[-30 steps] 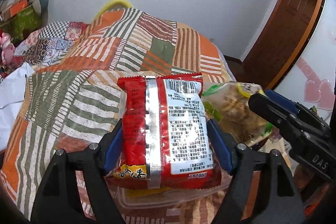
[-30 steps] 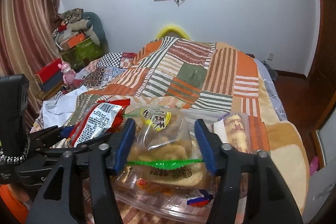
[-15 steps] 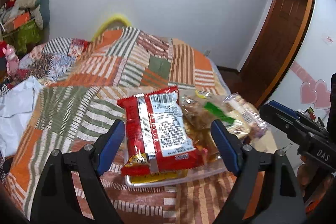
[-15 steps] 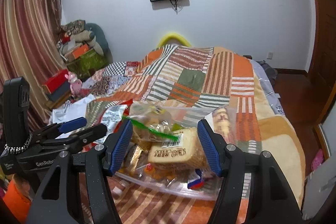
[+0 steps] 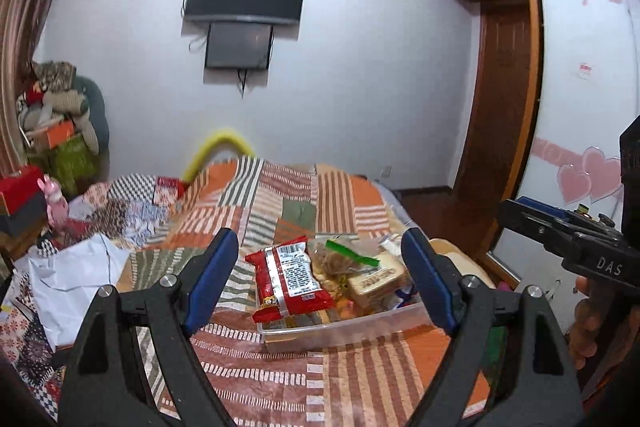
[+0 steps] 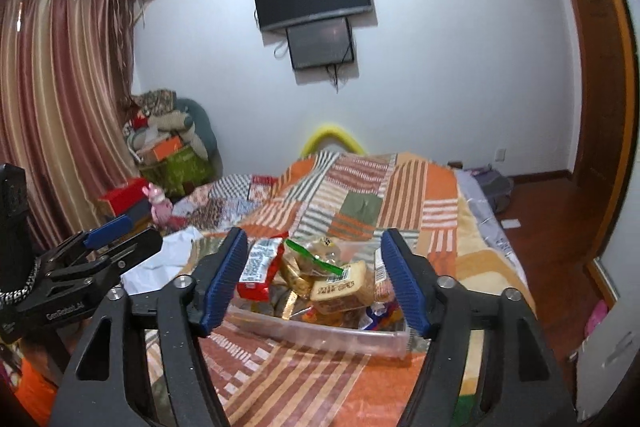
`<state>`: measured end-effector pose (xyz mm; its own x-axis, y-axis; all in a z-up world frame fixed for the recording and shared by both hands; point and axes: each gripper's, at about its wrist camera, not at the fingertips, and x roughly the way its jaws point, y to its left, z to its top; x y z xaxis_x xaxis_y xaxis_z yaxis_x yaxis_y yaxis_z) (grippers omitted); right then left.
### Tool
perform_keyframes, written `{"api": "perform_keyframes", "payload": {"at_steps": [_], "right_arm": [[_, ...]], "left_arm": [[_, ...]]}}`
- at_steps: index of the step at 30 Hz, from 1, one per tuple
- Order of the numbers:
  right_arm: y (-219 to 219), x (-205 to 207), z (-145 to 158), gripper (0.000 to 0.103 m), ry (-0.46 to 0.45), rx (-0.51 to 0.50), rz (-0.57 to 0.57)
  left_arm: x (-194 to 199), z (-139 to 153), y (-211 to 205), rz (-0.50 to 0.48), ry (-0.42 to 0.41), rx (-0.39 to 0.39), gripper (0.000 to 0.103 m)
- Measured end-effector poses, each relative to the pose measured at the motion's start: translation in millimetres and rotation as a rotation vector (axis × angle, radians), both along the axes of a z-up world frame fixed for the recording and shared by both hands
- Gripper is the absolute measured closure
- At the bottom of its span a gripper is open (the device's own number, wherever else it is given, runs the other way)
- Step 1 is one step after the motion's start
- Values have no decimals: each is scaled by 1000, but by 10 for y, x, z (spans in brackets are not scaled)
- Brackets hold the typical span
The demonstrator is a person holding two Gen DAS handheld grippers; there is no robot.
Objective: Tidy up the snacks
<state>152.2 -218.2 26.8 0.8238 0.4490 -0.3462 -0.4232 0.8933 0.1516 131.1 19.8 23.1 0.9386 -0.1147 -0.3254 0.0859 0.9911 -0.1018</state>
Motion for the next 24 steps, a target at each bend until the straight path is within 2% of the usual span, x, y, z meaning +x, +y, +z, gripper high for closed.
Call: {"api": "perform_keyframes", "payload": {"at_steps": [4,10,16,24], "right_arm": [[-28,-285,58,20,-69,-12,-39],[-27,-551,106,0,-152,-26,-86],[7,-625,59,0,-182,-45,-114],[-62,-652,8,0,-166,-15,-113]], "left_arm": [[-305,84,-60,3,-48,12,7],[-601,155,-138,15,-93,17,1],[-737,177,-141,18,-107,-2,0],[-751,171,-171,16,-116,11,0]]}}
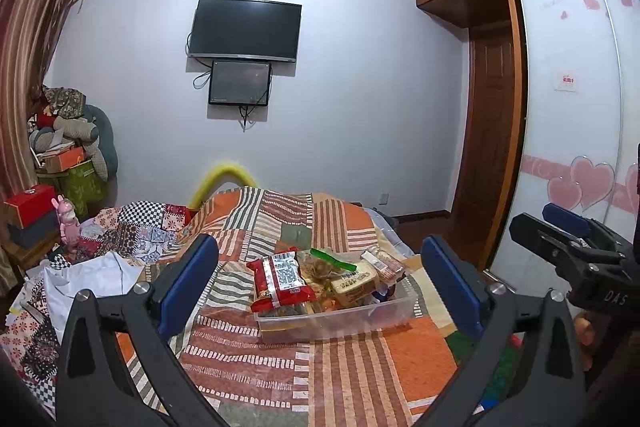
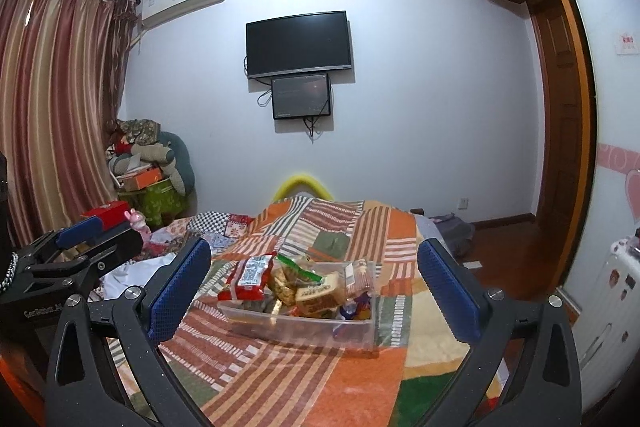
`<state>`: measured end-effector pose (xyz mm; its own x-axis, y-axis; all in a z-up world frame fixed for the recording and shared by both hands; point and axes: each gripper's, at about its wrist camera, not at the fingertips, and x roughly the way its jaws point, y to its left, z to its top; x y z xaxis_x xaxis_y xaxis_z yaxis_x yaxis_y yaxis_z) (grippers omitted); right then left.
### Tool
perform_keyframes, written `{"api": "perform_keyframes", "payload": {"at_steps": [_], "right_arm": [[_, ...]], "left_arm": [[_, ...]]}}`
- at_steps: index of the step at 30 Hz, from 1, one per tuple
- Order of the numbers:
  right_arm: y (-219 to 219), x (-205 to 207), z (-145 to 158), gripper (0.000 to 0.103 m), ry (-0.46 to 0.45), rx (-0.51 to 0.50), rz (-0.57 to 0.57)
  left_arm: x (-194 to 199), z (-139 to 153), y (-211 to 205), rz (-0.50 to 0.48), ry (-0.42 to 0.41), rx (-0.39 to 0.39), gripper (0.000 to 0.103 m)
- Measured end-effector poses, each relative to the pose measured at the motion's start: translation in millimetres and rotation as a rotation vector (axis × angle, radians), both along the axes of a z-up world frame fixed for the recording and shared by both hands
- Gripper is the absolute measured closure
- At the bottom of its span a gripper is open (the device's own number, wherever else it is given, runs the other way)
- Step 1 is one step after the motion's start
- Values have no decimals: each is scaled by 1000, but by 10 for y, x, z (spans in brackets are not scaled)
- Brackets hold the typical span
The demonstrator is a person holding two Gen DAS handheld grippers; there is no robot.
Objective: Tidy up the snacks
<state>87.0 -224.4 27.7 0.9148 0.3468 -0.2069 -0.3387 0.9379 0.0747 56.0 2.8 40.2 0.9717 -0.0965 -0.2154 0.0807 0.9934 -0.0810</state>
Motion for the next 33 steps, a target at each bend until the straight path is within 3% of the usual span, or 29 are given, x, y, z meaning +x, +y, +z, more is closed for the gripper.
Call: {"api": "perform_keyframes", "payload": {"at_steps": [33], "right_arm": [[-31,-94,-14,0,-2,6,7]], "left_arm": [[-21,-39,-26,-7,5,0,0]]}}
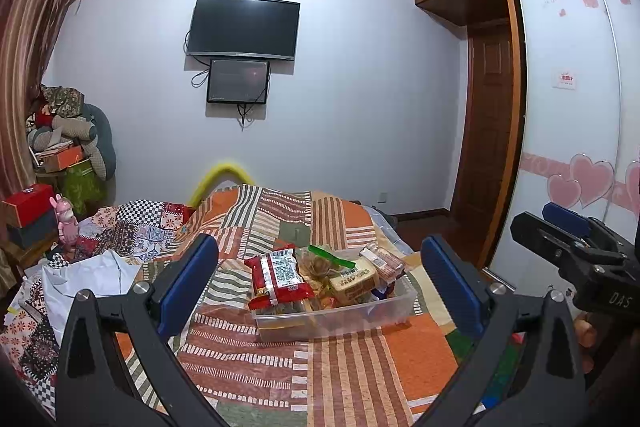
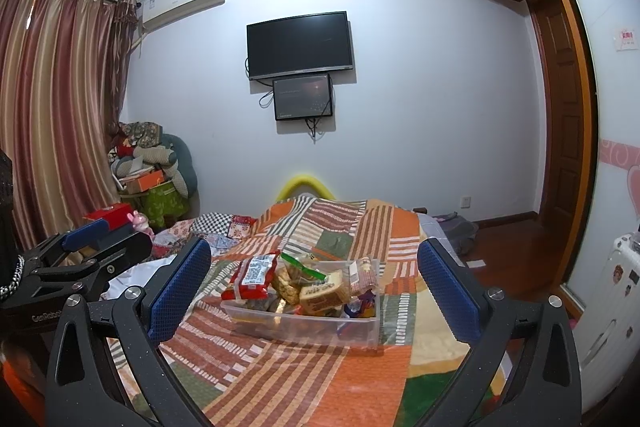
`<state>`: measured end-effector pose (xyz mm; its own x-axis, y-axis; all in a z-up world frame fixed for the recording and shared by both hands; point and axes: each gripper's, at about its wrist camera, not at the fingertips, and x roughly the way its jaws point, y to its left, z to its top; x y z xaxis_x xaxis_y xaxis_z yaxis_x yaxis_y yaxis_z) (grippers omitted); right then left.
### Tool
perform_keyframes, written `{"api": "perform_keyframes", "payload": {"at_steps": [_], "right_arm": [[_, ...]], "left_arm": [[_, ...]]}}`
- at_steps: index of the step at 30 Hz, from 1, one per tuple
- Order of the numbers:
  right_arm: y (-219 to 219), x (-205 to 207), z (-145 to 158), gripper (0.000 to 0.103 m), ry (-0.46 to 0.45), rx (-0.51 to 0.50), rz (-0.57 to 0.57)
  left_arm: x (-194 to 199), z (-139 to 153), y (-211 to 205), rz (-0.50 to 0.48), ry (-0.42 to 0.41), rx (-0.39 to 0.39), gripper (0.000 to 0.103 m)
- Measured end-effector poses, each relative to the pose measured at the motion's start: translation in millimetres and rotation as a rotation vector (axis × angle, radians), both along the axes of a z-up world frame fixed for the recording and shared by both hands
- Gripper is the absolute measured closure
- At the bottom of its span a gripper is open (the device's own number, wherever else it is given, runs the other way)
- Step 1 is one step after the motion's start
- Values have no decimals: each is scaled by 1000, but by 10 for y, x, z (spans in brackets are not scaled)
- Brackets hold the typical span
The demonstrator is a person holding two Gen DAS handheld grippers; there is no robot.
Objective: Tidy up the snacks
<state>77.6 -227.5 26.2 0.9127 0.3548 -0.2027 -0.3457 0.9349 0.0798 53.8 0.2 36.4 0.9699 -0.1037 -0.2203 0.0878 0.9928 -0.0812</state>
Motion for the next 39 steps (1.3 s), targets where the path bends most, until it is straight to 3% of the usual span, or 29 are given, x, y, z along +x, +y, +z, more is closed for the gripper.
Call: {"api": "perform_keyframes", "payload": {"at_steps": [39], "right_arm": [[-8,-5,18,0,2,11,2]], "left_arm": [[26,-24,-76,-6,3,6,0]]}}
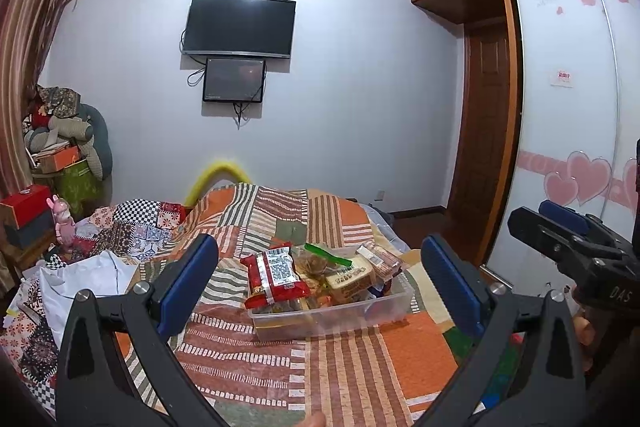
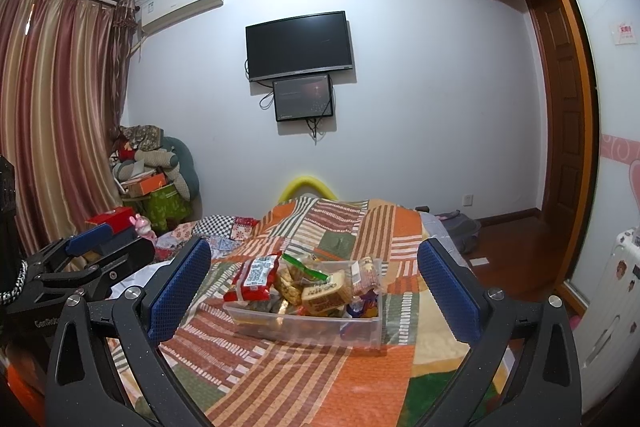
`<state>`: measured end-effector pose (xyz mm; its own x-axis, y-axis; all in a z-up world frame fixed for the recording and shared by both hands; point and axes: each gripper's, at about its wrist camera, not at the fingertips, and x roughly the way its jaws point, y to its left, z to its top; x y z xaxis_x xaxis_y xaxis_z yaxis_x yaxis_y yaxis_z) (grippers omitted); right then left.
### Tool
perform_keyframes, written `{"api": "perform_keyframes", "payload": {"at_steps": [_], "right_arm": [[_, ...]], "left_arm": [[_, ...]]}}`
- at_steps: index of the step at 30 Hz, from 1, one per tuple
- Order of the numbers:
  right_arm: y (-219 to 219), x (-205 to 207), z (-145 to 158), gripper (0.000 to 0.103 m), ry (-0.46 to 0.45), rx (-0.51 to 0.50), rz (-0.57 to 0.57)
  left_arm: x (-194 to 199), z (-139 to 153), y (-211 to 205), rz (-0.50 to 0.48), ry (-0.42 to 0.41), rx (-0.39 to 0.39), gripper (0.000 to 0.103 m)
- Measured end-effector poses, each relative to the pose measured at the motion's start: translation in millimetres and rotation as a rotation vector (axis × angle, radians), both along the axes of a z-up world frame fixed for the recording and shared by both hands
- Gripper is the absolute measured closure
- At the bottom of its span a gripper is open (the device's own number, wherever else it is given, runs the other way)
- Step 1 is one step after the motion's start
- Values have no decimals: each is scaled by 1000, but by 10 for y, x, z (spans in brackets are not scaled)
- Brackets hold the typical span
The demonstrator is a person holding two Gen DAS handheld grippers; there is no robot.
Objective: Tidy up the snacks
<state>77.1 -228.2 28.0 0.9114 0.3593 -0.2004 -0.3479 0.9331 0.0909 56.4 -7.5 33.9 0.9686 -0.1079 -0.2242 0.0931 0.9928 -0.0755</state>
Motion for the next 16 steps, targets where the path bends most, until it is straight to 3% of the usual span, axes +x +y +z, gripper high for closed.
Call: {"api": "perform_keyframes", "payload": {"at_steps": [16], "right_arm": [[25,6,-40,0,13,7,10]], "left_arm": [[-4,9,-2,17,4,-10,0]]}}
